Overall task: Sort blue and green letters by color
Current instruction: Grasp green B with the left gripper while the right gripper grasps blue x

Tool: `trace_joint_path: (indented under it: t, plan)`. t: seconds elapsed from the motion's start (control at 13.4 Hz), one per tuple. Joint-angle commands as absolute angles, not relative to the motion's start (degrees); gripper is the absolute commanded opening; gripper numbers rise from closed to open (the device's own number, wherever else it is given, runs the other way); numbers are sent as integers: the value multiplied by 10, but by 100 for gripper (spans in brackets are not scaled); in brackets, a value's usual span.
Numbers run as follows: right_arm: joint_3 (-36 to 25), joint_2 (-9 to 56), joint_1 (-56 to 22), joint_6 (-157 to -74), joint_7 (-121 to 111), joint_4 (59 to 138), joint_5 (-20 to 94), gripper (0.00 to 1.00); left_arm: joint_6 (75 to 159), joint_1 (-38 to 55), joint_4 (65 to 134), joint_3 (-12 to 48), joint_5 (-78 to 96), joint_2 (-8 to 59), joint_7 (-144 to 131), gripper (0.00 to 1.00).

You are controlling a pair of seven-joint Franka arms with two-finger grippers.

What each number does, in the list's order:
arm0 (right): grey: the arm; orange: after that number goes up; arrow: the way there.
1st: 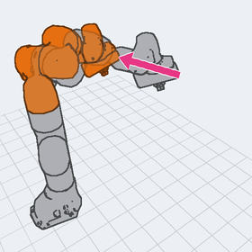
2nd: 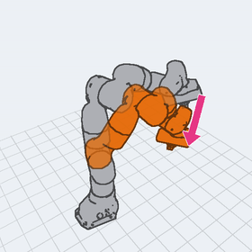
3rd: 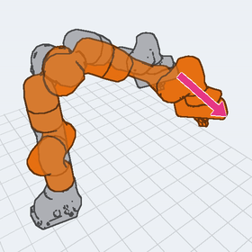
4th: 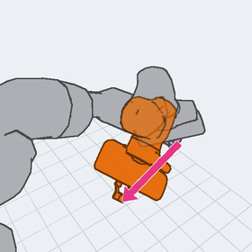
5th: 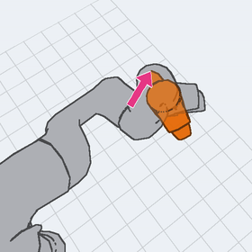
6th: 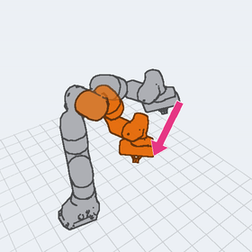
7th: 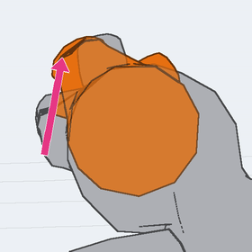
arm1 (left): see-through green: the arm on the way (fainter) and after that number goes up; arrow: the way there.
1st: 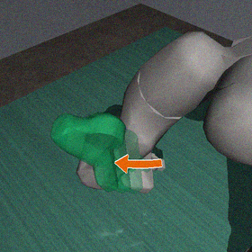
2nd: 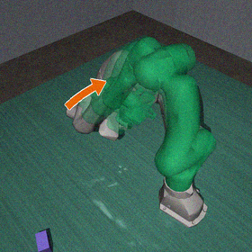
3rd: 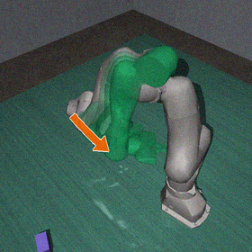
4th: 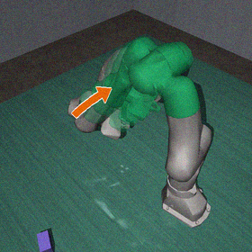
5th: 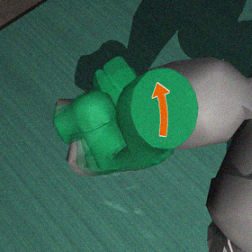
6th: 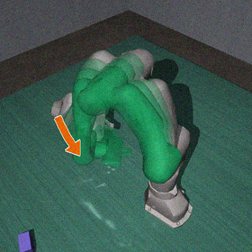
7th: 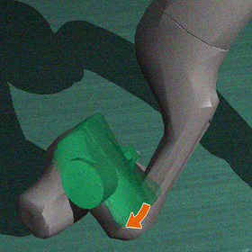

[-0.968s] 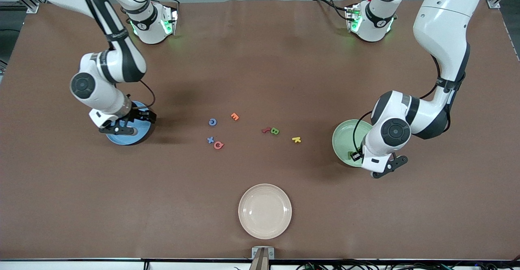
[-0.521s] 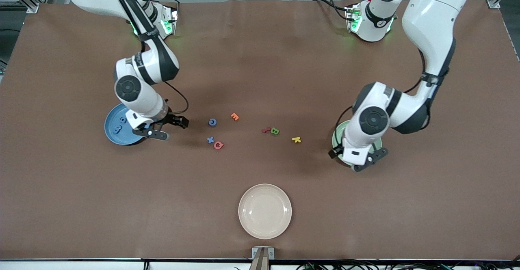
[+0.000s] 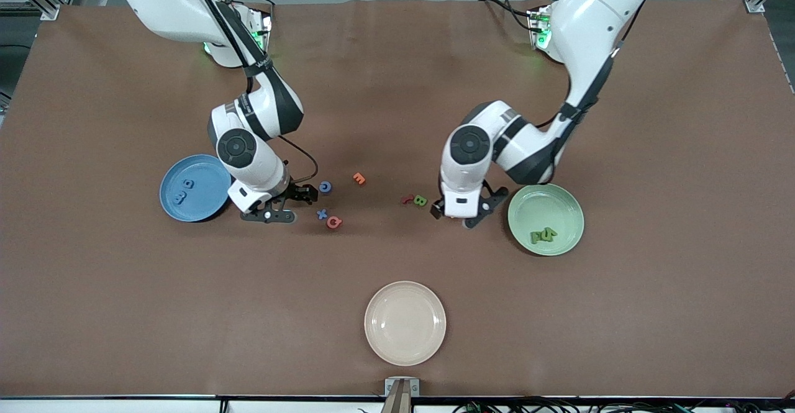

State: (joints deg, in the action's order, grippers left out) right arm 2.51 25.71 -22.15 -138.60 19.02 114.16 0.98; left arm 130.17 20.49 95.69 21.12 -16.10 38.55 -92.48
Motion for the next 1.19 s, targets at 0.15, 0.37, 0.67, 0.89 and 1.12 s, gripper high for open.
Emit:
trace_joint_path:
  t: [0.15, 0.37, 0.67, 0.89, 1.12]
  plan:
    - [34, 320, -227, -1379, 65, 1082, 15, 100, 1340, 241, 939, 208, -166, 424, -1066, 90]
    - [37, 344, -233, -1378, 54, 1053, 16, 99, 1351, 260, 919, 204, -167, 448, -1129, 86]
    - [36, 364, -240, -1377, 55, 1035, 15, 83, 1352, 265, 906, 202, -167, 460, -1142, 76]
    - [37, 373, -243, -1381, 60, 1034, 16, 73, 1351, 265, 906, 197, -168, 464, -1141, 71]
    - [37, 374, -246, -1380, 60, 1034, 16, 64, 1352, 266, 902, 190, -168, 472, -1137, 66]
